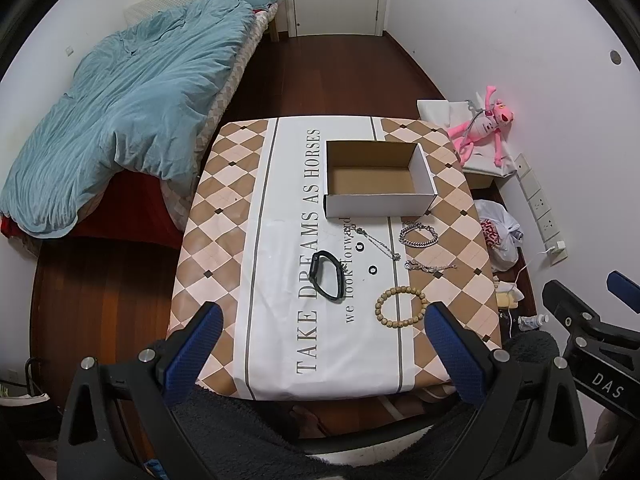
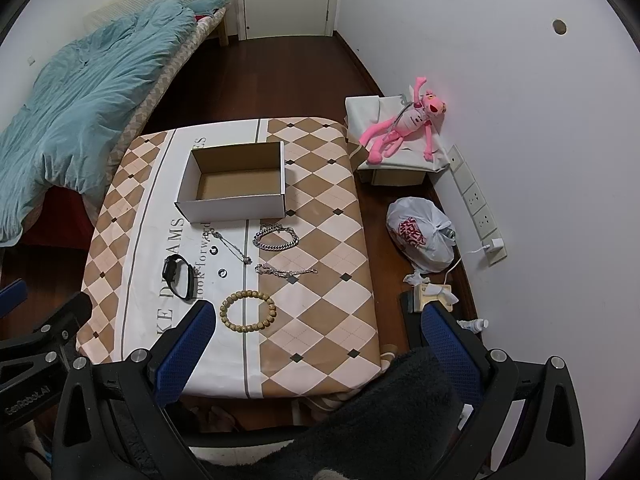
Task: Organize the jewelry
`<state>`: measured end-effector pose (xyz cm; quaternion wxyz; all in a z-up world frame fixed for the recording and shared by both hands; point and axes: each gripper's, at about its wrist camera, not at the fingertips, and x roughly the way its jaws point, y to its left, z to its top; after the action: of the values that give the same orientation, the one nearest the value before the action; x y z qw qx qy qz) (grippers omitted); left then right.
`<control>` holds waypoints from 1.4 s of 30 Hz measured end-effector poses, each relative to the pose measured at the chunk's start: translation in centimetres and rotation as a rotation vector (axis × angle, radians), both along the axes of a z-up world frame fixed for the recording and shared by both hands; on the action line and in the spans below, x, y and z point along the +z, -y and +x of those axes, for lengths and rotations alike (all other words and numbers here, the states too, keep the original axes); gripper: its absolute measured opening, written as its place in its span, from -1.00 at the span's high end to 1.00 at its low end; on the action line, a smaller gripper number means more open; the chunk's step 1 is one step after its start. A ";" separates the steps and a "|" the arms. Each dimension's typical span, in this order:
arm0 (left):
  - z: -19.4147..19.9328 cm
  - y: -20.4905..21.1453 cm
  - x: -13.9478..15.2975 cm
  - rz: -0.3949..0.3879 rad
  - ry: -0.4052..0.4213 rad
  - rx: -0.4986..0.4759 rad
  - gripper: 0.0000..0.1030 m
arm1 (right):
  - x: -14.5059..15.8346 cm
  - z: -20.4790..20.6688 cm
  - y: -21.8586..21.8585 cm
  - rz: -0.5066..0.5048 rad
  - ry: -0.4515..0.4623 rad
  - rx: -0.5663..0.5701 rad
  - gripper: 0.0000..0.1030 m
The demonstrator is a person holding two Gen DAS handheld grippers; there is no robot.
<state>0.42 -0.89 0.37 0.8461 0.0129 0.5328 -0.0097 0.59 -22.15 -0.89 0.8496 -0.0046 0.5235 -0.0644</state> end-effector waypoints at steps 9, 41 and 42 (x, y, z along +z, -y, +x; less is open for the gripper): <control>0.1 0.4 0.3 0.000 0.003 -0.001 -1.00 | 0.6 0.5 -0.4 -0.002 0.000 0.005 -1.00; 0.5 0.9 1.5 -0.009 0.013 0.000 -1.00 | 1.0 0.5 -0.4 0.005 0.008 0.005 -1.00; 0.4 0.7 1.4 -0.010 0.013 0.000 -1.00 | 1.0 0.5 -0.4 0.006 0.007 0.005 -1.00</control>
<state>0.86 -1.61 1.72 0.8496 0.0088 0.5272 -0.0121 1.07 -21.76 0.10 0.8517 -0.0029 0.5205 -0.0608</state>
